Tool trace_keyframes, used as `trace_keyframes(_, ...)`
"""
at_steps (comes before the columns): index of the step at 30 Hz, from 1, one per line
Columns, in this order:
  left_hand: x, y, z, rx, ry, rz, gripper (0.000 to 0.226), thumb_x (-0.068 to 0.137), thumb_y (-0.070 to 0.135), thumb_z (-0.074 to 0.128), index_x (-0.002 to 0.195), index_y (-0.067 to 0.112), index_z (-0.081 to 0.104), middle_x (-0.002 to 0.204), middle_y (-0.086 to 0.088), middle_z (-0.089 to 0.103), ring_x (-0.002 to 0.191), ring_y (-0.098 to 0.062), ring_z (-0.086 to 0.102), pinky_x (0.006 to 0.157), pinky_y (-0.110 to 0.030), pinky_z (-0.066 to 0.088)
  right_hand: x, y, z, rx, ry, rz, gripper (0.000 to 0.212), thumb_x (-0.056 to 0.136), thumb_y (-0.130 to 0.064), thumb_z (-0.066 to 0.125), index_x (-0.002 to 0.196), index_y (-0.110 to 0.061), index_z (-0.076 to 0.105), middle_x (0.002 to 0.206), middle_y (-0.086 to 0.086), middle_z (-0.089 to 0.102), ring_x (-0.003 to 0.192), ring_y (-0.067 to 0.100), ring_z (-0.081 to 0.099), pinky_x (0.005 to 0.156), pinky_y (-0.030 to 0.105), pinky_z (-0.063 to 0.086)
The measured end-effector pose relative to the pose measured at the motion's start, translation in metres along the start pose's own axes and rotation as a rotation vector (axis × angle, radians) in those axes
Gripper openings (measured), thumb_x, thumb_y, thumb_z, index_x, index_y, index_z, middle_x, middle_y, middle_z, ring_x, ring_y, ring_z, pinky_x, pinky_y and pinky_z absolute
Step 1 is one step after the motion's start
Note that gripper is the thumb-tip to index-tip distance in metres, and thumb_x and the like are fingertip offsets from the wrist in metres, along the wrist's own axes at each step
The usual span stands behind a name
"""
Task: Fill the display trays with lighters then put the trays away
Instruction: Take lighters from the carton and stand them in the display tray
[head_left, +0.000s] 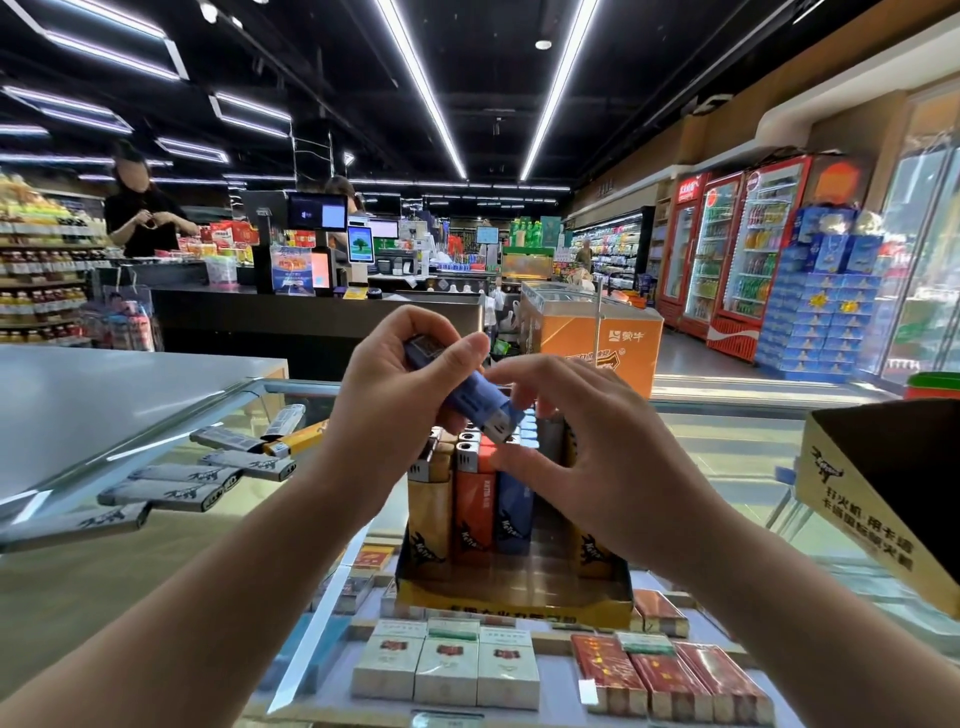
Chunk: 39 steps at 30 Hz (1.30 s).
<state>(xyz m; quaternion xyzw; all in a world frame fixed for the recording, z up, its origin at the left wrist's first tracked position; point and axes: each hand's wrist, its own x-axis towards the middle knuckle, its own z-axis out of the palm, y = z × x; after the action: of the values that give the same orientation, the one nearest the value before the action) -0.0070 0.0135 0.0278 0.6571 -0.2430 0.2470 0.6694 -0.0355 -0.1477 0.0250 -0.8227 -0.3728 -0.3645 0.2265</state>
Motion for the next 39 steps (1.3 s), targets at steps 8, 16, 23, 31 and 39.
trace_keyframes(8, 0.001, 0.004, -0.001, -0.096, -0.038, -0.066, 0.022, 0.073, 0.033, 0.062, 0.081, 0.015, 0.055, 0.065, 0.001, 0.062, 0.055, -0.013, 0.062, 0.048, -0.020, 0.048, 0.003, -0.001, -0.004, 0.096, 0.114, -0.035, 0.030, 0.080, -0.021, 0.064, 0.108, -0.010, 0.066, 0.092, -0.001, 0.064, 0.078, 0.009, 0.059, 0.072, 0.024, 0.050)
trace_keyframes(16, 0.001, 0.001, 0.001, 0.199, -0.273, -0.034, 0.040, 0.085, 0.053, 0.047, 0.090, 0.018, 0.064, 0.076, 0.002, 0.068, 0.077, -0.009, 0.061, 0.073, -0.015, 0.043, 0.006, 0.004, -0.007, 0.278, 0.374, 0.113, 0.015, 0.089, -0.022, 0.052, 0.093, -0.011, 0.061, 0.081, -0.001, 0.062, 0.072, 0.011, 0.060, 0.067, 0.022, 0.051)
trace_keyframes(23, 0.005, -0.003, -0.020, 0.375, -0.676, -0.325, 0.052, 0.060, 0.066, 0.062, 0.109, 0.053, 0.049, 0.107, 0.022, 0.059, 0.094, 0.008, 0.060, 0.076, -0.014, 0.050, 0.008, 0.011, -0.025, 0.435, 0.583, 0.244, 0.017, 0.091, -0.013, 0.055, 0.089, -0.030, 0.054, 0.073, -0.009, 0.059, 0.051, 0.005, 0.058, 0.047, 0.014, 0.045)
trace_keyframes(31, 0.004, -0.002, -0.024, 0.404, -0.761, -0.346, 0.060, 0.058, 0.031, 0.076, 0.106, 0.059, 0.053, 0.132, 0.024, 0.039, 0.118, -0.007, 0.047, 0.094, -0.035, 0.049, 0.009, 0.016, -0.022, 0.431, 0.243, 0.214, 0.017, 0.079, -0.010, 0.068, 0.079, -0.026, 0.062, 0.066, -0.003, 0.062, 0.049, 0.007, 0.052, 0.045, 0.014, 0.043)
trace_keyframes(39, 0.005, -0.003, -0.023, 0.435, -0.747, -0.273, 0.055, 0.068, 0.021, 0.074, 0.095, 0.065, 0.053, 0.118, 0.023, 0.047, 0.106, 0.003, 0.052, 0.088, -0.024, 0.050, 0.005, 0.013, -0.012, 0.153, -0.092, 0.089, 0.025, 0.077, -0.009, 0.072, 0.100, -0.020, 0.066, 0.078, -0.006, 0.067, 0.070, 0.008, 0.059, 0.068, 0.023, 0.047)
